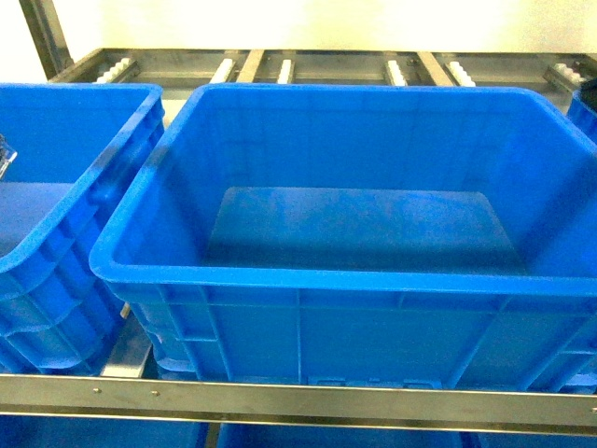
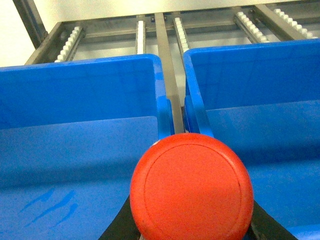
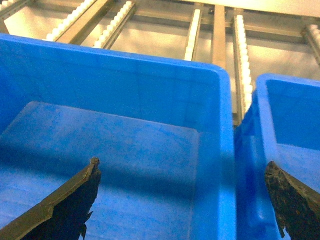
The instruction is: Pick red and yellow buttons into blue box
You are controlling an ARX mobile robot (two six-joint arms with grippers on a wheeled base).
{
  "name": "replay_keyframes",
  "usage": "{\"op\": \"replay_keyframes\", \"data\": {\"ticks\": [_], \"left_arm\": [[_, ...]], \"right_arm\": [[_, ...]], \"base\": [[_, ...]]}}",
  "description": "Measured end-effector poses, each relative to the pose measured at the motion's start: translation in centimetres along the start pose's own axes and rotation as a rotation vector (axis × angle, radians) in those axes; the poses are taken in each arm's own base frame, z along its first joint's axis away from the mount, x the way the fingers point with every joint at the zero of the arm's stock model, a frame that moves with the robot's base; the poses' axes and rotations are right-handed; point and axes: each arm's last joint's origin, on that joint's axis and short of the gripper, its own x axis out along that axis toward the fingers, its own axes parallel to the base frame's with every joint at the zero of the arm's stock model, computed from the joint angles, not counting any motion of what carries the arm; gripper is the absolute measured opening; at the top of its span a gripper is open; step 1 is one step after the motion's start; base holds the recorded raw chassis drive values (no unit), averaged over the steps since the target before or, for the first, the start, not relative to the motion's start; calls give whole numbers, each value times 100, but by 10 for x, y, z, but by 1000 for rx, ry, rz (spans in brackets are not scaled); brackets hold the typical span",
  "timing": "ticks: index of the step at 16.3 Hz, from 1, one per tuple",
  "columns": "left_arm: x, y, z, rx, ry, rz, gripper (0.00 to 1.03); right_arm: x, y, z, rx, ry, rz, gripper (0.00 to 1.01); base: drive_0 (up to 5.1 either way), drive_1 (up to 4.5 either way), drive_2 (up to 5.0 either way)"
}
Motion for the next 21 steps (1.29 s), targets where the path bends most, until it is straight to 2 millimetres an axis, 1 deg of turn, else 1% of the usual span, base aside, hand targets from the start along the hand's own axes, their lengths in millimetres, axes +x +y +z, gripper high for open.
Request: {"op": "replay_keyframes", "data": {"ticks": [3,4,5,6,7,8,9,11,12,14,16,18,19,20,21], "left_arm": [[0,0,0,0,0,1,24],[0,0,0,0,0,1,24],[0,0,0,0,0,1,24],[0,0,0,0,0,0,24],[0,0,0,0,0,0,24],[0,0,0,0,0,1,24],[0,0,0,0,-1,1,24],[0,-1,0,-2,8,-6,24],[2,-5,0,1,15,-30,24],[16,-17,15,4,-13,-85,24],[38,-27,32,14,-44,-150,24],[68,-42,41,50,5,-267,24],[84,-49,40,79,35,-322,24],[108,-58,33,123,75,-361,24],[128,-65,25,147,138,-421,24]], "right_arm": [[-73,-21,-9,43,-113,-117,98],[-109,-33,-19,65,-147,-179,98],[-132,-38,-33,94,-130,-212,98],[-151,-39,-49,123,-103,-225,98],[-166,-34,-63,138,-78,-222,98],[-175,-20,-77,128,-73,-206,98],[-177,-15,-79,112,-83,-185,98],[-177,-17,-79,115,-80,-211,98],[-177,-17,-79,115,-79,-211,98],[-177,-17,-79,115,-80,-211,98],[-177,-17,-79,115,-80,-211,98],[-177,-17,-79,115,-80,-211,98],[-177,-17,-79,115,-80,-211,98],[-177,-17,-79,115,-80,-211,98],[-177,-17,-79,115,-80,-211,98]], "base": [[0,0,0],[0,0,0],[0,0,0],[0,0,0],[0,0,0],[0,0,0],[0,0,0],[0,0,0],[0,0,0],[0,0,0],[0,0,0],[0,0,0],[0,0,0],[0,0,0],[0,0,0]]}}
